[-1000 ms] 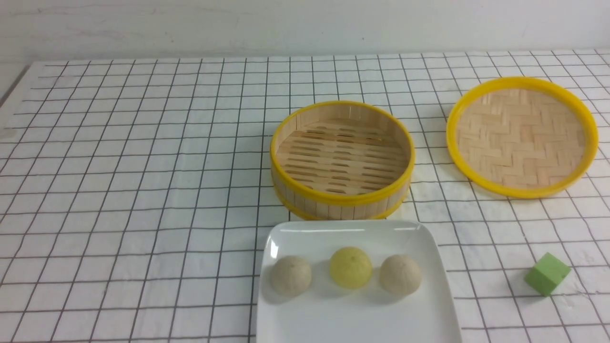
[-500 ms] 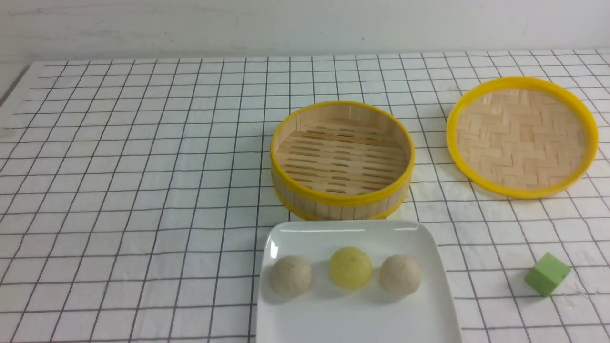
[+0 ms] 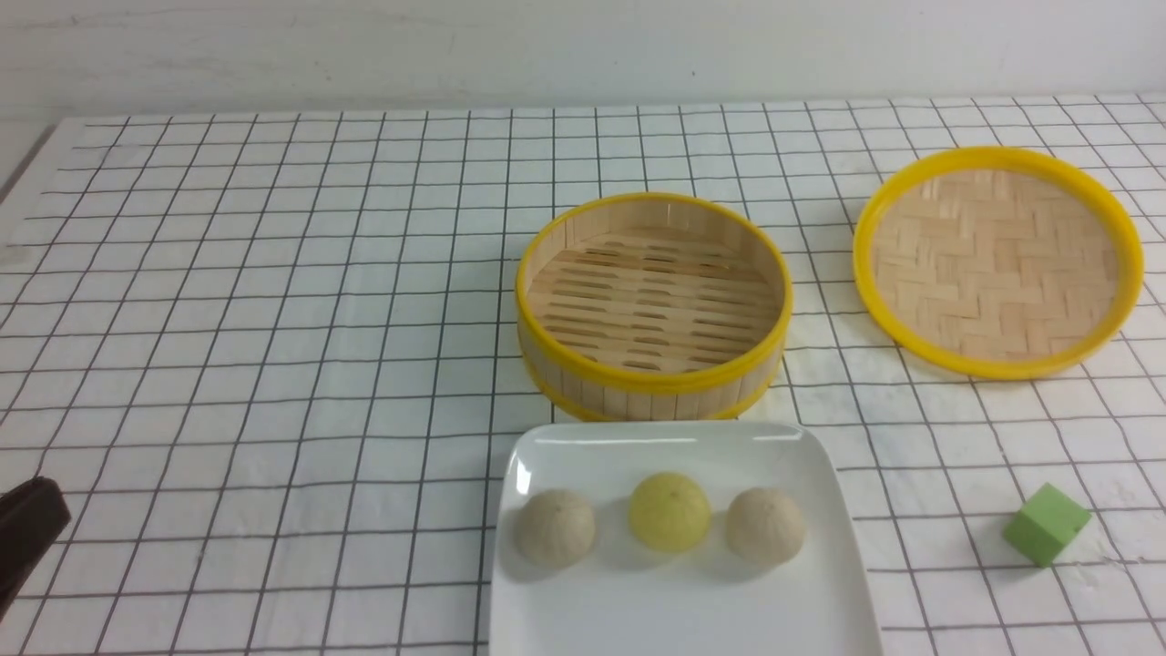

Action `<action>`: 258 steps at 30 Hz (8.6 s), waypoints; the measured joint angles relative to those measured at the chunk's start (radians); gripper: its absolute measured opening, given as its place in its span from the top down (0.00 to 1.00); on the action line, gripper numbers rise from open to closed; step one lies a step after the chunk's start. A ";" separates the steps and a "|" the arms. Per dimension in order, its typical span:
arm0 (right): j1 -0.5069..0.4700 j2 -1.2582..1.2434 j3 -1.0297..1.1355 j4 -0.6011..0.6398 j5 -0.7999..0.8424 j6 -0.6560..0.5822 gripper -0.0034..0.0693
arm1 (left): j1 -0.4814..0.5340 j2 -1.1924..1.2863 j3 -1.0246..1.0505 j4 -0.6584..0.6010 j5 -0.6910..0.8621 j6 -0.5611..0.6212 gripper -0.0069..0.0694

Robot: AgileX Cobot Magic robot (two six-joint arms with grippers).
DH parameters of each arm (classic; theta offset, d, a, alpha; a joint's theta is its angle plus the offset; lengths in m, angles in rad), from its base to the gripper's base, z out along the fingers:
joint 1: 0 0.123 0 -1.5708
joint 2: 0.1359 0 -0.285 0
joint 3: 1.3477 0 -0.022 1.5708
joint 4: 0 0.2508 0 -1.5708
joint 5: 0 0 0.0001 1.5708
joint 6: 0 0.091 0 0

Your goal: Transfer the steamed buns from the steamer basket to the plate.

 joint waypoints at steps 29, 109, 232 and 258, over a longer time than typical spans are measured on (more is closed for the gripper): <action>0.000 0.000 0.001 0.000 0.000 0.001 0.62 | 0.060 0.000 0.097 0.114 0.041 -0.196 0.52; 0.000 0.000 0.001 0.000 0.000 0.001 0.62 | 0.571 -0.160 0.456 -0.406 -0.139 0.372 0.60; -0.318 0.002 0.351 -0.121 -0.123 0.113 0.62 | 0.571 -0.160 0.456 -0.409 -0.136 0.372 0.59; -0.318 0.002 0.351 -0.122 -0.123 0.113 0.62 | 0.679 -0.160 0.456 -0.409 -0.136 0.372 0.59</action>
